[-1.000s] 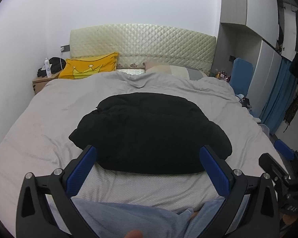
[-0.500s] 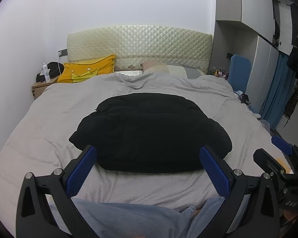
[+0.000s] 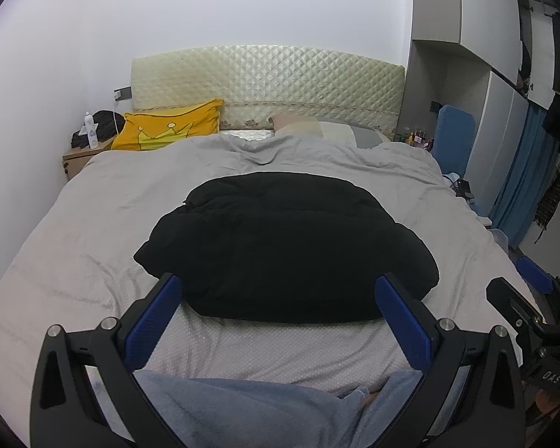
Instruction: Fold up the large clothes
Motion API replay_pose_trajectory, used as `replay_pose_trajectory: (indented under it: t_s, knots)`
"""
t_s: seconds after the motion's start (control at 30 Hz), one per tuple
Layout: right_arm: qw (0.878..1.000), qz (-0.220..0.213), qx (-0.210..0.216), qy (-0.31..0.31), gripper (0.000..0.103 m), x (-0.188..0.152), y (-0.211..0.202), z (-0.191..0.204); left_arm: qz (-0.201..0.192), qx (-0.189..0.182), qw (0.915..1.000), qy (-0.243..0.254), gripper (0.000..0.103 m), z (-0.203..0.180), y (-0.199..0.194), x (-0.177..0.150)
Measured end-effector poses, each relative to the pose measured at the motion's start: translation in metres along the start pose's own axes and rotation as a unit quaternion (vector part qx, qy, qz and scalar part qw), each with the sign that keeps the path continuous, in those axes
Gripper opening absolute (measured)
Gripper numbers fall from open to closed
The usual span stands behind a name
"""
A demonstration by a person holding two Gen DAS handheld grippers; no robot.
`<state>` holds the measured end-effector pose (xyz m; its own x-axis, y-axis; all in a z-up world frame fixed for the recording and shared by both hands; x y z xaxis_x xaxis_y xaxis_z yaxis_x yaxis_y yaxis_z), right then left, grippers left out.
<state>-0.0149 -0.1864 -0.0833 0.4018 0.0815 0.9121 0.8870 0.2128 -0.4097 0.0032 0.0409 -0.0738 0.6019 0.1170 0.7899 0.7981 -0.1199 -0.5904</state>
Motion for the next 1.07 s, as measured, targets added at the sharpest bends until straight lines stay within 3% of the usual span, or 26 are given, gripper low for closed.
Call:
replay_pose_trajectory:
  t_s: [1.07]
  knots:
    - [1.0,-0.008,0.002,0.003,0.103,0.0004,-0.0082,-0.0064,0.002,-0.004,1.0,-0.002,0.103,0.0026,-0.0054,0.0009]
Point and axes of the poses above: each gripper's, at about its wrist camera, not at the fingertips, and y roughly the way its jaws point, z to its left, x to its top, the point moved 7 cm from there along y, roughly the way its jaws point, and after that the axes turned 8 degrees about -y, right-handed, at the moved point
